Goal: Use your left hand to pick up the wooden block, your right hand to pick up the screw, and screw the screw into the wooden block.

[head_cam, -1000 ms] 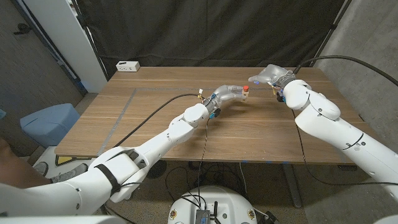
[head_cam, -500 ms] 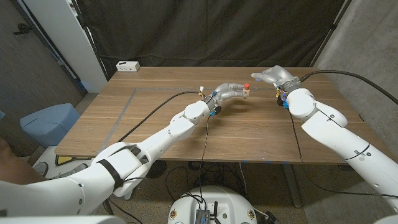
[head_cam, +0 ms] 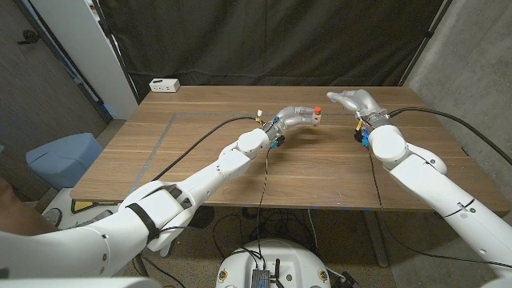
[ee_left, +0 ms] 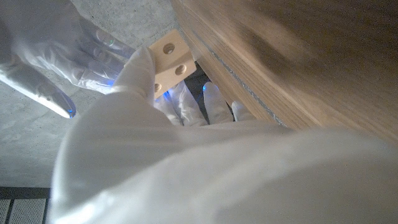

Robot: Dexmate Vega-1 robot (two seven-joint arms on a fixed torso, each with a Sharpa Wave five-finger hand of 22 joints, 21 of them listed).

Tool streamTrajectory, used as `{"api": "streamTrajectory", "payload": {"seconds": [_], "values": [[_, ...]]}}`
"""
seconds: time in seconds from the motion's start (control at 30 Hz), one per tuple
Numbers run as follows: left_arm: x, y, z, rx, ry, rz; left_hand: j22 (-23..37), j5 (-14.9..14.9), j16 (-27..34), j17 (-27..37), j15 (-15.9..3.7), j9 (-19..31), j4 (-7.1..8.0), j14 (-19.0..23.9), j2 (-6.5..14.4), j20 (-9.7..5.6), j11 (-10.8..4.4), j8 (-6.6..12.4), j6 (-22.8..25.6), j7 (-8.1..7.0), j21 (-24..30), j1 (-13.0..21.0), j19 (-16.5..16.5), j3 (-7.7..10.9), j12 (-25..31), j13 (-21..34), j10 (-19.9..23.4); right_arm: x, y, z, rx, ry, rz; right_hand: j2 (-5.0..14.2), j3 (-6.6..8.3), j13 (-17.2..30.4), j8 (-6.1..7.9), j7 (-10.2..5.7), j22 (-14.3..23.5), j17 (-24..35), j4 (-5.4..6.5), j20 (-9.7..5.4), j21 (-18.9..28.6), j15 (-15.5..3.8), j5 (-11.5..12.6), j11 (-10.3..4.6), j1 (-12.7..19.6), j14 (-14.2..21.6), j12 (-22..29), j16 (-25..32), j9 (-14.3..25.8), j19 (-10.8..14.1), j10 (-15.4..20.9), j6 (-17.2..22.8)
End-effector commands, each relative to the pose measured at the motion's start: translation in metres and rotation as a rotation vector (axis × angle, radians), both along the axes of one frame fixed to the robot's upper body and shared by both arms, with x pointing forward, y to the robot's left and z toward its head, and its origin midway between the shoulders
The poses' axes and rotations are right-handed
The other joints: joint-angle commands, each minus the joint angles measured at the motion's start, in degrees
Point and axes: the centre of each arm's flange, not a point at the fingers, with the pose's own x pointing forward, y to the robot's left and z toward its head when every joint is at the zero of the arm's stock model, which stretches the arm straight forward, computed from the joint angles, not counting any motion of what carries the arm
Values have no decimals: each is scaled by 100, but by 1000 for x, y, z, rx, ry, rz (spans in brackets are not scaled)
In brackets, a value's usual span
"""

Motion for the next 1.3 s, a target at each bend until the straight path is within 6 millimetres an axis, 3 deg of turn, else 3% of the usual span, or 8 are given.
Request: {"api": "streamTrajectory", "payload": {"seconds": [0.03,0.3,0.53,0.6,0.67,0.73,1.03,1.3], "values": [[-4,4,-3,-12,1,4,11,39,41,29,-372,25,302,57,577,18,-22,21,219,81,35,-587,15,328,88,908,113,-2,-2,-14,172,-66,102,21,-10,-9,-119,-15,18,-1,-12,31,10,46,46,38,-100,-160,-10,4,9,-108,-230,-322],[-6,9,-6,-21,2,8,11,38,41,28,-371,26,304,60,574,20,-22,22,224,82,35,-593,14,328,88,905,117,1,1,-21,235,-63,167,47,-40,-29,-171,-39,19,1,4,55,-22,135,48,32,-219,-421,-10,4,-2,-386,-580,-705],[-4,12,-7,-22,6,7,11,37,41,29,-372,26,303,57,575,21,-23,22,227,85,34,-593,14,329,91,905,122,6,5,-26,273,-52,231,106,-92,-45,-199,-36,20,12,53,54,-22,189,52,11,-438,-904,-21,-8,-52,-786,-1061,-1254],[-4,12,-6,-22,8,6,11,37,41,30,-377,26,304,56,579,23,-22,22,228,80,34,-592,14,330,92,905,122,8,6,-27,280,-52,246,116,-102,-49,-190,-75,19,12,56,132,-38,179,52,-22,-481,-973,-4,6,-71,-925,-1139,-1360],[-3,12,-6,-21,8,4,11,37,42,30,-375,26,303,57,579,21,-22,22,228,80,34,-590,13,331,92,905,123,9,6,-28,290,-52,266,132,-111,-55,-148,-91,15,7,46,340,-69,175,54,-51,-529,-1103,24,9,-100,-1268,-1206,-1375],[-2,11,-6,-22,9,2,11,37,43,31,-375,26,303,56,580,21,-22,21,227,76,35,-590,16,331,93,905,123,10,7,-30,304,-53,280,148,-112,-58,-128,-120,13,4,37,378,-81,205,56,-69,-556,-1282,10,-11,-118,-1499,-1326,-1369],[0,9,-7,-24,13,0,11,36,44,30,-373,26,303,60,579,30,-23,18,224,80,34,-591,15,332,93,906,120,12,8,-36,334,-53,349,211,-140,-63,-179,-165,12,9,46,263,-55,382,47,-69,-718,-1888,-12,-26,-166,-2180,-1827,-1695],[0,7,-6,-21,13,0,11,35,41,31,-381,27,305,52,581,31,-22,14,217,84,34,-596,16,334,94,906,119,14,8,-39,341,-49,381,292,-170,-65,-172,-267,16,20,80,75,-37,228,45,-207,-899,-2474,-27,-32,-192,-2625,-2345,-1899]]}}
